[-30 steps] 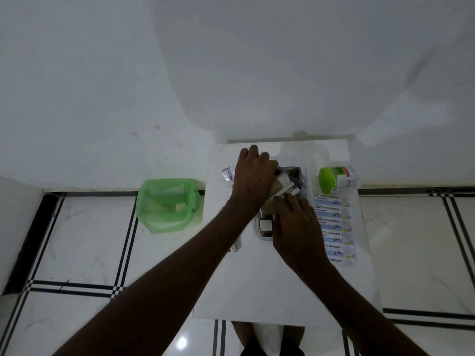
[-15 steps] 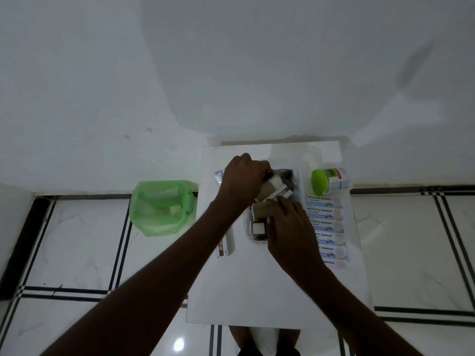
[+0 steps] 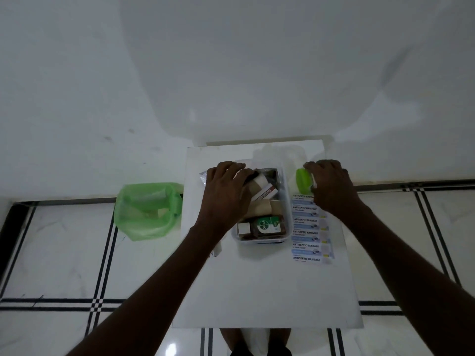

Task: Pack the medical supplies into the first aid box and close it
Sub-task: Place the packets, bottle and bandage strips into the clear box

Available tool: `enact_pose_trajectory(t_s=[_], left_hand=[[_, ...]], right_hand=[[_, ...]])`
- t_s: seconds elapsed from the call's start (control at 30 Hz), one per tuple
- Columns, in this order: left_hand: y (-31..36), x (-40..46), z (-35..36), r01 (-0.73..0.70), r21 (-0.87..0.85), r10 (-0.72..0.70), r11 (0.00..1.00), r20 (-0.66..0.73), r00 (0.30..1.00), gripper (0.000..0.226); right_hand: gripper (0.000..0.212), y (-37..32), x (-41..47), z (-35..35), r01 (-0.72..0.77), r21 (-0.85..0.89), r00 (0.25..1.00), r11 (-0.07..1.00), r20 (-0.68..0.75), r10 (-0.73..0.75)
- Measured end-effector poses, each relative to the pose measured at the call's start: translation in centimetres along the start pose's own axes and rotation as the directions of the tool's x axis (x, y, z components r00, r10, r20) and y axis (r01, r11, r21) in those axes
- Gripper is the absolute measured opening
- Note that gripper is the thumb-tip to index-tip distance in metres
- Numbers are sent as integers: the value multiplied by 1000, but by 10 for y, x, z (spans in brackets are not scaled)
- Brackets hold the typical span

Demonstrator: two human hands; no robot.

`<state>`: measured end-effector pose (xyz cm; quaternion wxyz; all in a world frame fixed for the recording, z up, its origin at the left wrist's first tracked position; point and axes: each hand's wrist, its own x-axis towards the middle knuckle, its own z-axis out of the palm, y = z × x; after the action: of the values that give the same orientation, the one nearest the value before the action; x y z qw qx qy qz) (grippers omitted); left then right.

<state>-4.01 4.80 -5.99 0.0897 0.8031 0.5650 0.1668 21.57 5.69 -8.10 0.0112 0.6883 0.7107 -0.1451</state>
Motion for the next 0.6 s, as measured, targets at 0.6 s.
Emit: enact_pose_trajectory(t_s=[0.6], left_hand=[[-23,-52,-4,288,-153,-307,945,-117,945,39]], right_hand=[[46,-123,-11,-22,244,213,962,946,-173,-210]])
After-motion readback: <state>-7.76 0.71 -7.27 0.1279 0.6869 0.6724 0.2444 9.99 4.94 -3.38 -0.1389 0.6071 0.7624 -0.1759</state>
